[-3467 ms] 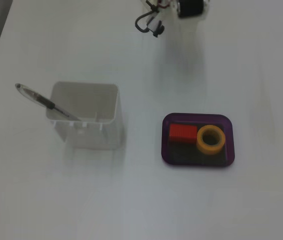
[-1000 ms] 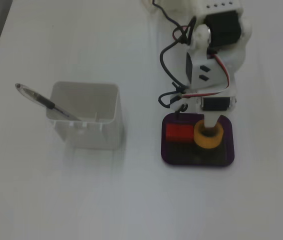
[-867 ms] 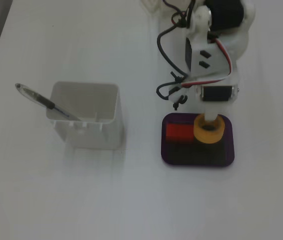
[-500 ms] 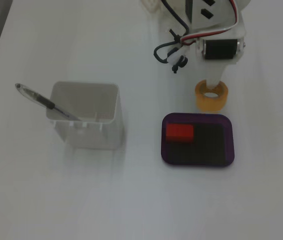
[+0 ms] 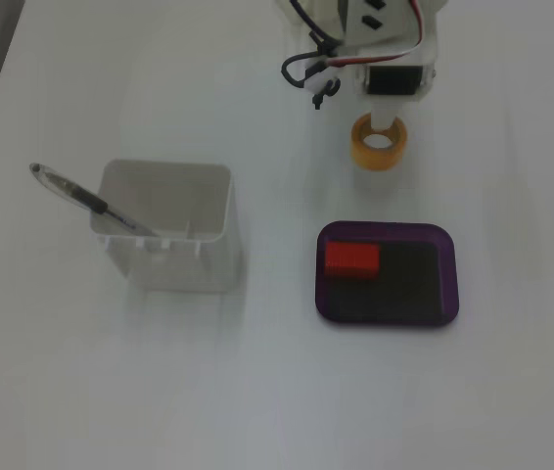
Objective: Remove the yellow tape from the box.
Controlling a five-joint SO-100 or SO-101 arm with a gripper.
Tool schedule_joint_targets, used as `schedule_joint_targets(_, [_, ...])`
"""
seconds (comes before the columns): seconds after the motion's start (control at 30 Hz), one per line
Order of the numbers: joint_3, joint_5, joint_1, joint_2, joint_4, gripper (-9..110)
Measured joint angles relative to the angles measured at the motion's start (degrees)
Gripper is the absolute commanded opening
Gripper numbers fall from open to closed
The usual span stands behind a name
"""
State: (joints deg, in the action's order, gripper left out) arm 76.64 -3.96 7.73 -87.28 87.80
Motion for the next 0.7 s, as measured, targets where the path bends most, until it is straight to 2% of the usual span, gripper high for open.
schedule_joint_targets(0.33, [26.6,5.0,-5.3,-4.0,-19.8,-1])
schedule_joint_targets(0.5, [32.3,7.0,-6.6,-4.1,-25.9,0])
schedule_joint_targets(0.7, [34.3,8.1,-7.2,-4.1,-27.7,0])
